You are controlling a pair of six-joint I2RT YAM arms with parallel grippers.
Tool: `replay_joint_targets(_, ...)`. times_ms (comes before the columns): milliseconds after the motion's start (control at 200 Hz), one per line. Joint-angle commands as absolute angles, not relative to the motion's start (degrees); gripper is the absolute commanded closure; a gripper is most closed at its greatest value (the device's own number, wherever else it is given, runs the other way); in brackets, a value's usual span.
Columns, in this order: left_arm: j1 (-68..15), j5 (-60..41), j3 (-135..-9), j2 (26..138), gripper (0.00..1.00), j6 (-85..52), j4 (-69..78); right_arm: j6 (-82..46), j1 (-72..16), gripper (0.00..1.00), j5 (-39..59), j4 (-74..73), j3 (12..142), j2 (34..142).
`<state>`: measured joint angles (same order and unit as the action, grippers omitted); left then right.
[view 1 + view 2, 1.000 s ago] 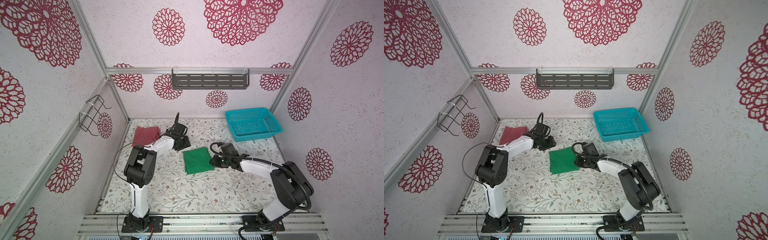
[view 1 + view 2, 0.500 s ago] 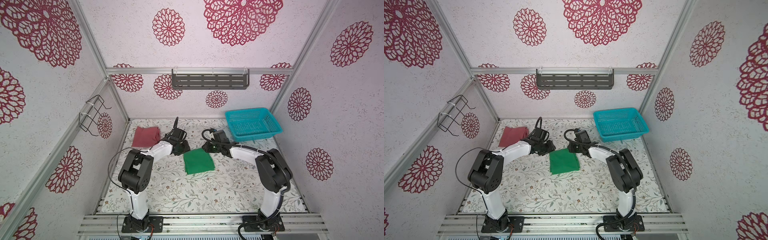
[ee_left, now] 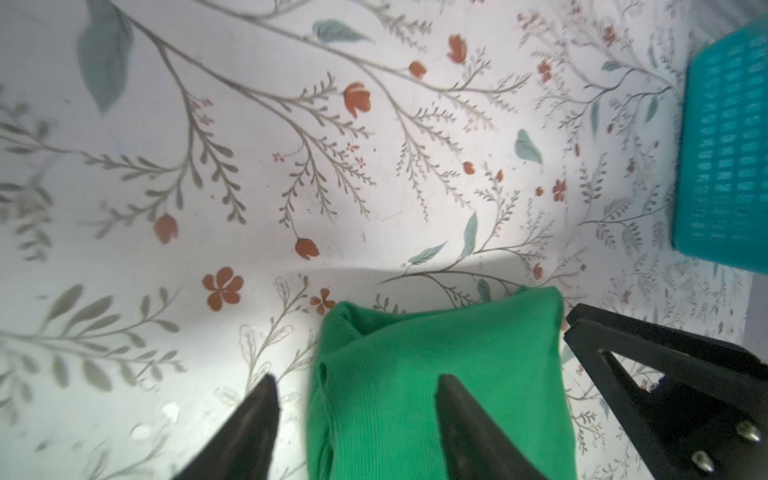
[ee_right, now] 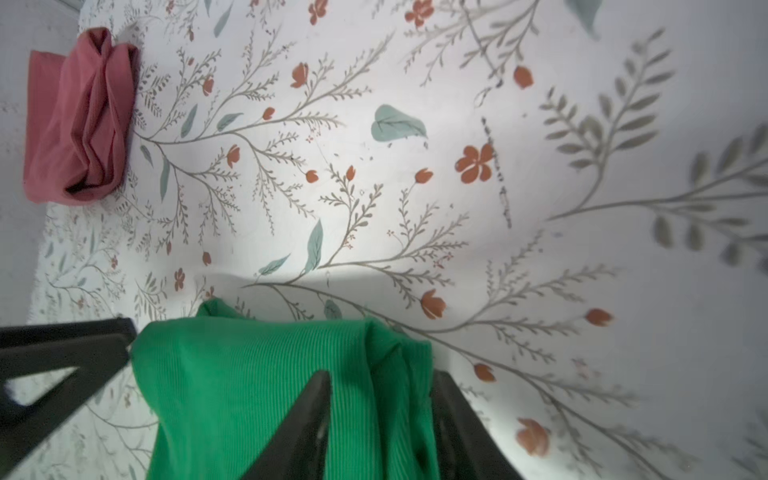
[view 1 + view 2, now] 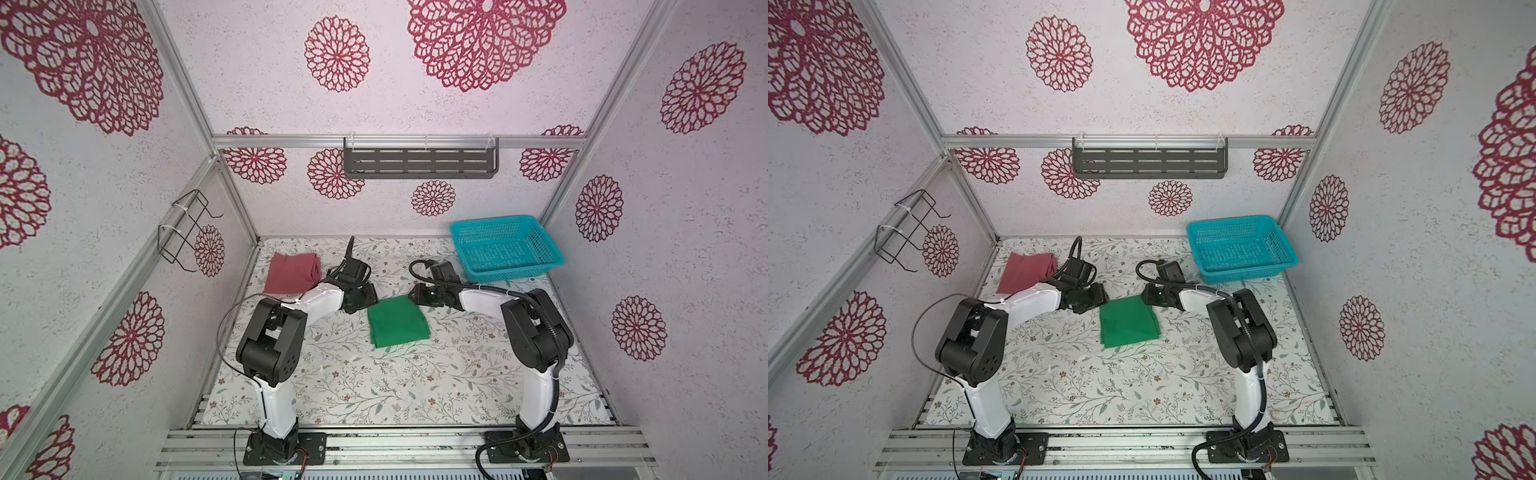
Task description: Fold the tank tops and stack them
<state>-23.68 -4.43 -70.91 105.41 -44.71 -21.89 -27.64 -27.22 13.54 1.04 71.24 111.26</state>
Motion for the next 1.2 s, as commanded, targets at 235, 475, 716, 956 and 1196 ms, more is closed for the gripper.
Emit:
replay_joint_targets(235, -23.8, -15.6, -54.6, 91.3, 0.15, -51.2, -17.3, -18.9, -24.7, 0.38, 18.2, 23.5, 73.8, 101.0)
replay_joint_targets(475, -24.9, -17.0, -49.3, 91.4, 0.16, -55.2, -12.4, -19.4, -24.7, 0.36, 20.1, 22.9, 70.1, 100.5)
replay_joint_targets(716, -25.8, -16.4, -47.2, 95.6, 0.19, -58.2, -8.2, -19.5, -25.2, 0.32, 22.8, 19.8, 70.1, 104.5)
replay_joint_targets(956, -26.7, -11.6, -46.3, 99.4, 0.26, -59.4, -4.9, -21.0, -25.4, 0.32, 25.8, 16.7, 70.5, 108.0)
replay_joint_targets(1196, -28.8, -11.7, -46.8, 101.9, 0.38, -60.9, -4.6, -21.9, -26.5, 0.32, 26.8, 15.6, 69.3, 108.6)
